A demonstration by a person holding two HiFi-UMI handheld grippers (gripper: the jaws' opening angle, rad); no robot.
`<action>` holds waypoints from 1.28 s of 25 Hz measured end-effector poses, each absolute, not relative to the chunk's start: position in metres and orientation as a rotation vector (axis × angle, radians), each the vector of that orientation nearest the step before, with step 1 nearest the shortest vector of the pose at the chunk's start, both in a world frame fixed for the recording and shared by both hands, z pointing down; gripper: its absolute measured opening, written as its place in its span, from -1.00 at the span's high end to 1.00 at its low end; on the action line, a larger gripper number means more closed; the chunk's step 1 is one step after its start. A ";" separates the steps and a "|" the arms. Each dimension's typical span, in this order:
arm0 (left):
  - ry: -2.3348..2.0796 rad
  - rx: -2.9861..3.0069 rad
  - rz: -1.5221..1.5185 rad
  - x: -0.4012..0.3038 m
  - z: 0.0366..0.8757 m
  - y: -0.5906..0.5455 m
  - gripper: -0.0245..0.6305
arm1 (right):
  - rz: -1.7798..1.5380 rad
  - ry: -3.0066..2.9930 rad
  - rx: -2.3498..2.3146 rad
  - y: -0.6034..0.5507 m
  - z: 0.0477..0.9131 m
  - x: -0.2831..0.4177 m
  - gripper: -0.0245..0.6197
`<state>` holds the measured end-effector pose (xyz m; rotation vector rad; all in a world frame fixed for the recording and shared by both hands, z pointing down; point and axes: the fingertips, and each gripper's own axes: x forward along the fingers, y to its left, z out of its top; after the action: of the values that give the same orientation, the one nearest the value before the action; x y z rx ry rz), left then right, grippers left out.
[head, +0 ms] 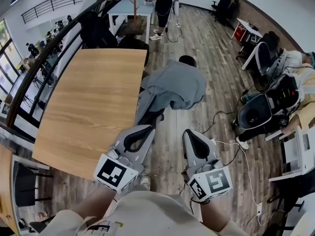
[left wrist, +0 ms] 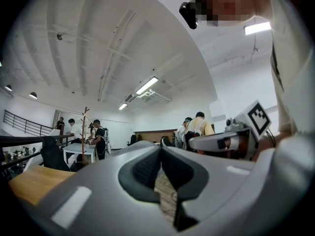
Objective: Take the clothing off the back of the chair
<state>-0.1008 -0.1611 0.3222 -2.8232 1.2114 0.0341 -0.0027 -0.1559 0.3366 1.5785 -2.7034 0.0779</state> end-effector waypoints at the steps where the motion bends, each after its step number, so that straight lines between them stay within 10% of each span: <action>1: 1.209 -2.827 0.033 -0.102 0.323 -0.165 0.92 | 0.066 -2.698 1.581 -0.160 0.334 -0.005 0.92; 32: 1.301 -2.804 0.036 -0.085 0.322 -0.213 0.92 | 0.063 -2.705 1.509 -0.208 0.331 0.014 0.92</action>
<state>-0.0848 -0.2132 0.3222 -2.8042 1.3005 0.0364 0.0138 -0.2081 0.3311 1.5089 -2.7049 0.0629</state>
